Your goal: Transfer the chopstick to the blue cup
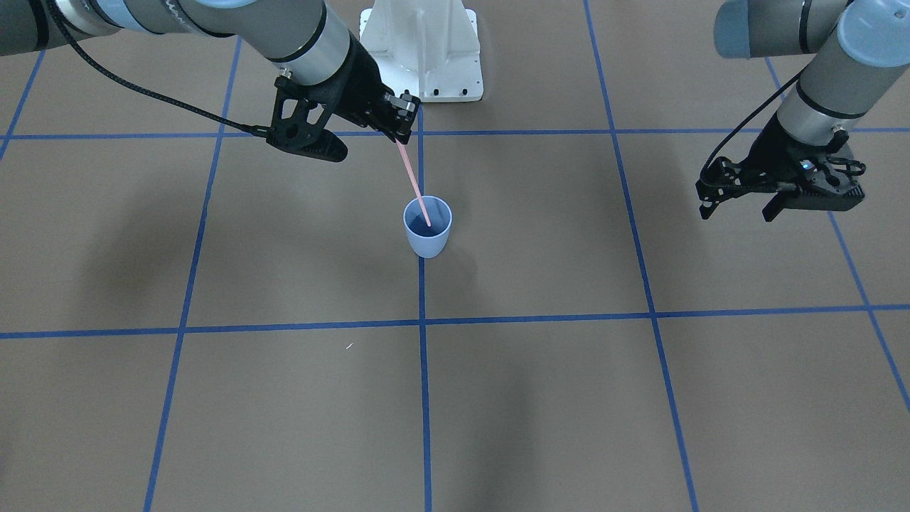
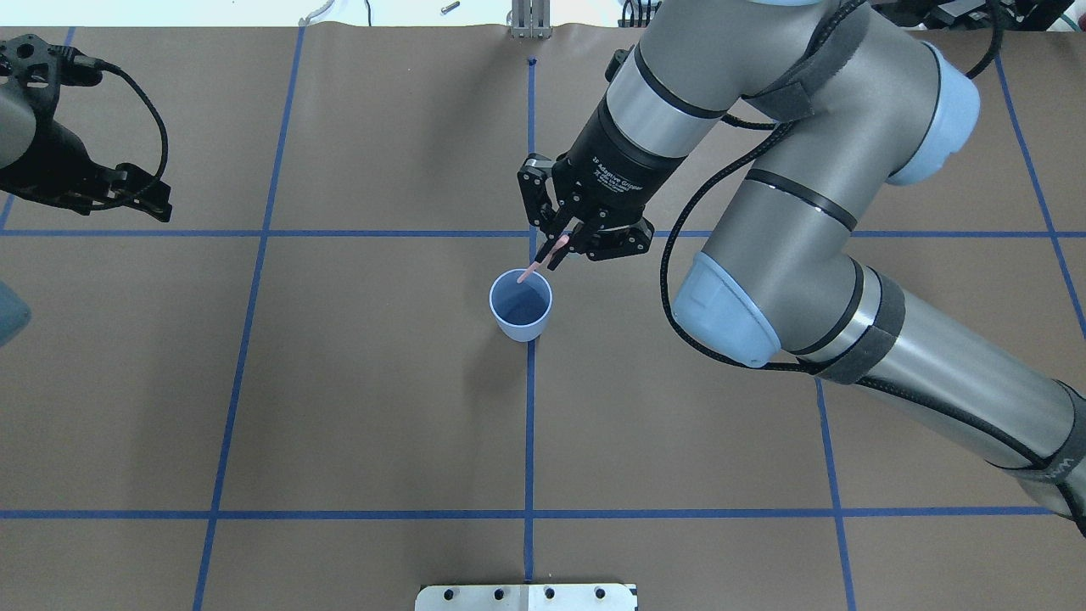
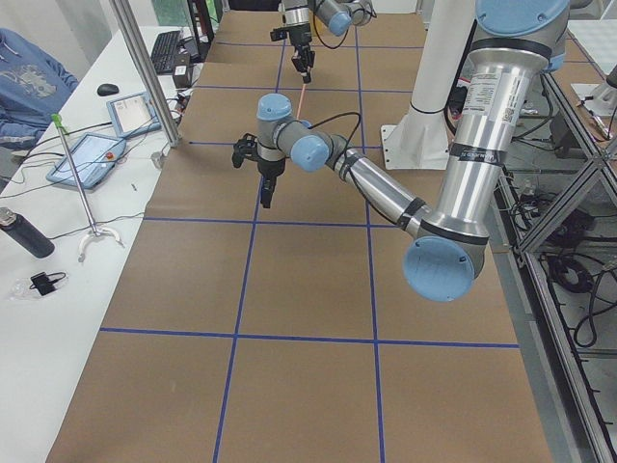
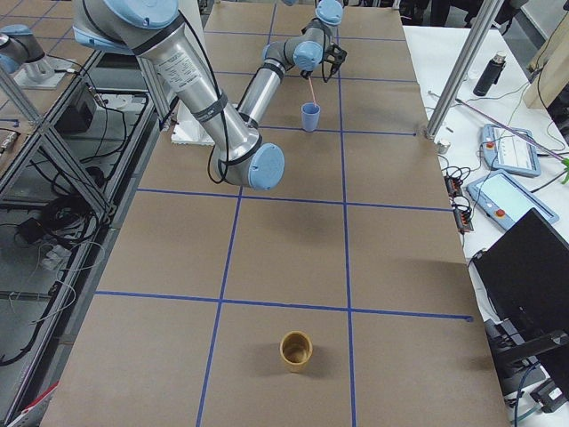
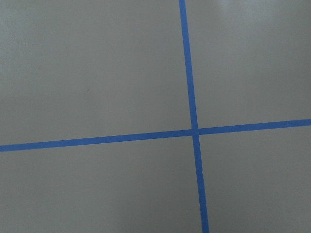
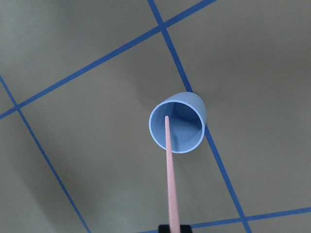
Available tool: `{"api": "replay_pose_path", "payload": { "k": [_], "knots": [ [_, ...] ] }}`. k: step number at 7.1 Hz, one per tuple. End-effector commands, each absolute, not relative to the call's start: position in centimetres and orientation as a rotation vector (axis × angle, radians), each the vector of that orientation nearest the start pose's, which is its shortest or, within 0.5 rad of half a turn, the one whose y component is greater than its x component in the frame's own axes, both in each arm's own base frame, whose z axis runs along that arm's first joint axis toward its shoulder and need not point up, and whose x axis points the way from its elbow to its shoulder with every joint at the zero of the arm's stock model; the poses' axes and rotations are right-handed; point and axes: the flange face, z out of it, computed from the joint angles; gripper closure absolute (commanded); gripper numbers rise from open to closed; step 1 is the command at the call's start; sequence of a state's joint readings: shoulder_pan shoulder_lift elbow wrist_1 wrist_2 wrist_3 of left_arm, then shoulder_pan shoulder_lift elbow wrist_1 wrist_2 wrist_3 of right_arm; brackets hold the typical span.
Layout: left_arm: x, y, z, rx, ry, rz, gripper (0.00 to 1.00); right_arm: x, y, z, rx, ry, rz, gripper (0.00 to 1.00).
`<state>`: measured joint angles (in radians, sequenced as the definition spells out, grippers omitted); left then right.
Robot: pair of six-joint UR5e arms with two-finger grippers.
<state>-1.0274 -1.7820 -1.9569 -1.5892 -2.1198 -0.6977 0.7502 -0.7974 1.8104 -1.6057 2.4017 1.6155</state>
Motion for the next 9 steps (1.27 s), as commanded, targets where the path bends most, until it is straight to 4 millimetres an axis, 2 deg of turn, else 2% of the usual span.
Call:
{"api": "replay_pose_path", "payload": {
  "k": [1, 2, 3, 4, 5, 7, 8, 9],
  "knots": [
    [21.1, -50.7, 37.0, 0.177, 0.779, 0.022, 0.02, -41.8, -45.8, 9.2, -0.406, -1.114, 0.283, 1.00],
    [21.2, -50.7, 36.9, 0.174, 0.780, 0.016, 0.02, -42.1, -45.7, 9.4, -0.410, -1.108, 0.280, 1.00],
    [21.2, -50.8, 37.0, 0.174, 0.780, 0.016, 0.02, -42.3, -45.8, 9.6, -0.411, -1.104, 0.281, 0.53],
    [21.2, -50.8, 37.0, 0.172, 0.779, 0.016, 0.02, -42.5, -46.1, 9.9, -0.406, -1.096, 0.292, 0.23],
    [21.2, -50.8, 37.1, 0.170, 0.779, 0.014, 0.02, -42.4, -46.3, 10.1, -0.397, -1.093, 0.300, 0.00],
    [21.6, -50.7, 36.6, 0.159, 0.789, -0.025, 0.02, -39.2, -48.6, 10.0, -0.373, -1.113, 0.346, 0.00],
    [21.4, -50.7, 36.6, 0.160, 0.790, -0.024, 0.02, -35.8, -49.6, 12.4, -0.361, -1.111, 0.390, 0.00],
    [20.8, -50.9, 36.8, 0.168, 0.785, -0.020, 0.02, -30.8, -50.8, 15.3, -0.289, -1.117, 0.406, 0.00]
  ]
}}
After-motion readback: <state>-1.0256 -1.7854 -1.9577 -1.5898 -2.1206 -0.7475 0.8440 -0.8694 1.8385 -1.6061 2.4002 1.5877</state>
